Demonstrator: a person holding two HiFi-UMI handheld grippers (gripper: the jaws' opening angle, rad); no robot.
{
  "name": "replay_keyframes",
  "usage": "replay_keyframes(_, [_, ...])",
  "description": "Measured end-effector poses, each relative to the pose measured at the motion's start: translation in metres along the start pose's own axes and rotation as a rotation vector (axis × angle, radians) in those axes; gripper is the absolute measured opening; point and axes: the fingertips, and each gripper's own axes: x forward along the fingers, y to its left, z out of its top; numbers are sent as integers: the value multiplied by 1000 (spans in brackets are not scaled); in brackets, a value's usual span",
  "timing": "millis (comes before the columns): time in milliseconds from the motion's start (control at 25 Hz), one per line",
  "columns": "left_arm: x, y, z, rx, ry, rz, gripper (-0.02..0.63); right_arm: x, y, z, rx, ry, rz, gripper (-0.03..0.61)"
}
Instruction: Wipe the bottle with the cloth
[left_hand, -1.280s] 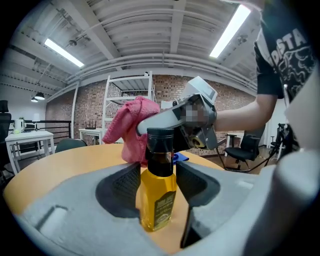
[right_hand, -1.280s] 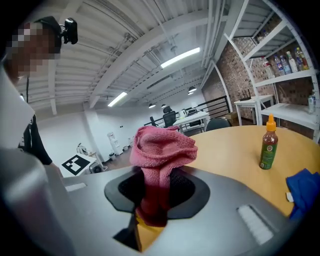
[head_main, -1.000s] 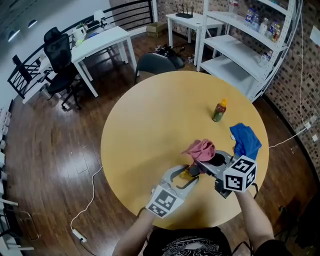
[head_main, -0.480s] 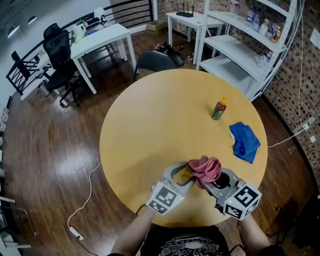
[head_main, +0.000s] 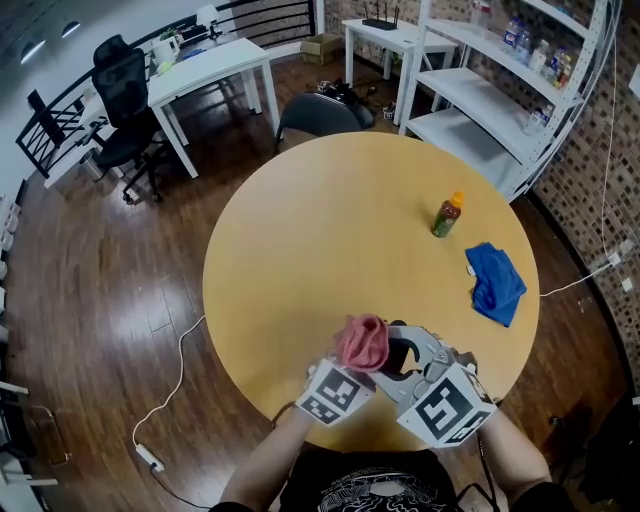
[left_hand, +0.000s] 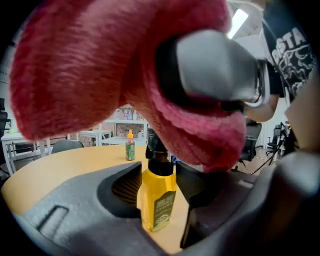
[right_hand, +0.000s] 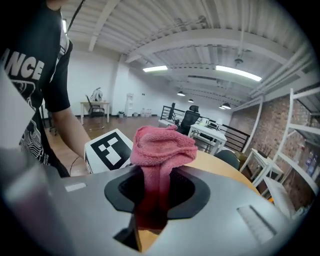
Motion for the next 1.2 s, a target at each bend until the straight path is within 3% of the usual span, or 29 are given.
replay_keyframes(280, [-1, -1, -2, 10, 0, -7, 212, 42, -8, 10, -92, 102, 140, 98])
replay_keyframes(520, [-1, -1, -1, 4, -1, -7, 212, 60, -28, -9, 2, 134, 237, 98])
replay_keyframes(800, [2, 1, -2, 0, 5, -4, 212, 39, -74, -39, 158, 99, 146, 98])
replay_keyframes(960, [-1, 2, 0, 3, 14, -1, 212, 14, -95, -19, 223, -19, 28, 98])
replay_keyframes(1080, [-1, 1, 0, 0, 15, 1, 212, -3, -91, -2, 246, -98, 4, 98])
replay_keyframes(1200, [0, 0, -3, -2, 17, -2, 212, -11, -75, -13, 242, -100, -1, 98])
